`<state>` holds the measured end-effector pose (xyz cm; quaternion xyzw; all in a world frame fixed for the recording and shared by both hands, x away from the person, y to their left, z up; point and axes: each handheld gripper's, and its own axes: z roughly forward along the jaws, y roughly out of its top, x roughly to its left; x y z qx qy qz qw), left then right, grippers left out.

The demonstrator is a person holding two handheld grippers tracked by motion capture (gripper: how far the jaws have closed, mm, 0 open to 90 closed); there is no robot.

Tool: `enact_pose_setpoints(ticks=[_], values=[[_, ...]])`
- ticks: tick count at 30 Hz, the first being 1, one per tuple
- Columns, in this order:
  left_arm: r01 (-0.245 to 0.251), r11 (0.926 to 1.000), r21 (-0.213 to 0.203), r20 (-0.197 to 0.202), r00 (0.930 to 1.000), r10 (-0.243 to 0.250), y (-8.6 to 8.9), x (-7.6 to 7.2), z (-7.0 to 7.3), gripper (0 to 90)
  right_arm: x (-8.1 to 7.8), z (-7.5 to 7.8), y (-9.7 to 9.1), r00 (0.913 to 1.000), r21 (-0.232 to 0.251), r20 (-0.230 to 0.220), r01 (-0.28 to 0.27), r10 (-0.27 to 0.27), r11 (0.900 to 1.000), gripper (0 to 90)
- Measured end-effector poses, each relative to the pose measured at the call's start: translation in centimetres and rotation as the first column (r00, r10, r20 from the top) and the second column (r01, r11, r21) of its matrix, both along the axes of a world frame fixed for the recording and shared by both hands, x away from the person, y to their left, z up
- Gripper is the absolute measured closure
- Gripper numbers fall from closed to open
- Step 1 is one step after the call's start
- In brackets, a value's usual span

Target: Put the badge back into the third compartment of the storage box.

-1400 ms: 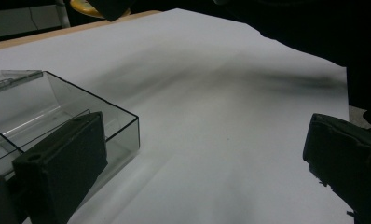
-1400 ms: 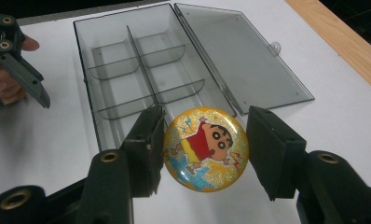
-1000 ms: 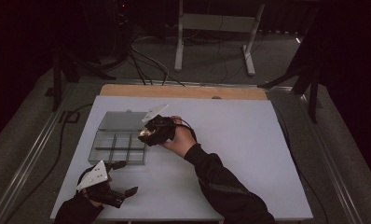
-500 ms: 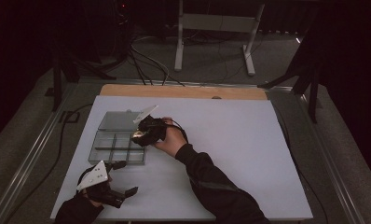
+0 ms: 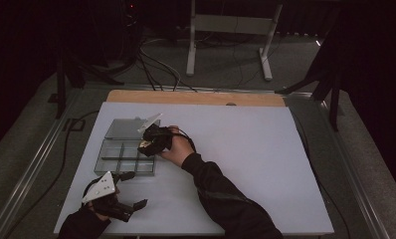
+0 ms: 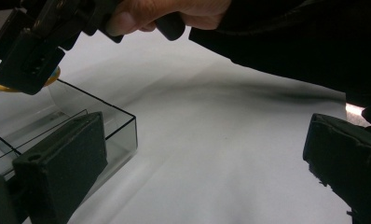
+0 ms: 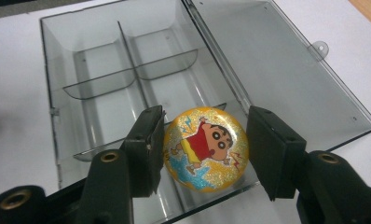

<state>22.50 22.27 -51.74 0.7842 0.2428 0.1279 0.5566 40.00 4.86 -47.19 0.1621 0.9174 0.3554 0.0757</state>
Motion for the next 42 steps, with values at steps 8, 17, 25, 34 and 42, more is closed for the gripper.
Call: enact_pose_setpoints(ticks=[8, 17, 25, 34, 42], values=[[0.002, 1.0000, 0.000, 0.000, 1.0000, -0.002, 0.0, 0.0, 0.0, 0.1, 0.3, -0.8, 0.2, 1.0000, -0.018, 0.001, 0.008, -0.008, 0.9998, 47.2], [0.002, 1.0000, 0.000, 0.000, 1.0000, -0.002, 0.0, 0.0, 0.0, 0.1, -0.1, -1.3, 0.9, 0.9985, -0.071, 0.052, -0.008, 0.012, 0.9974, 47.1], [0.003, 1.0000, -0.006, 0.001, 1.0000, -0.003, 0.0, 0.0, 0.0, 0.1, -0.5, -1.2, 1.1, 0.9944, -0.067, 0.103, -0.019, 0.026, 0.9976, 42.0], [0.003, 1.0000, 0.000, 0.000, 1.0000, -0.003, 0.0, 0.0, 0.0, 0.1, -0.6, 0.1, 0.2, 0.9972, 0.026, 0.073, 0.013, -0.015, 0.9996, 24.5], [0.002, 1.0000, -0.006, -0.002, 1.0000, -0.002, 0.0, 0.0, 0.0, 0.1, -1.1, 1.2, -1.2, 0.9999, 0.096, 0.004, -0.016, 0.016, 0.9952, 8.5]])
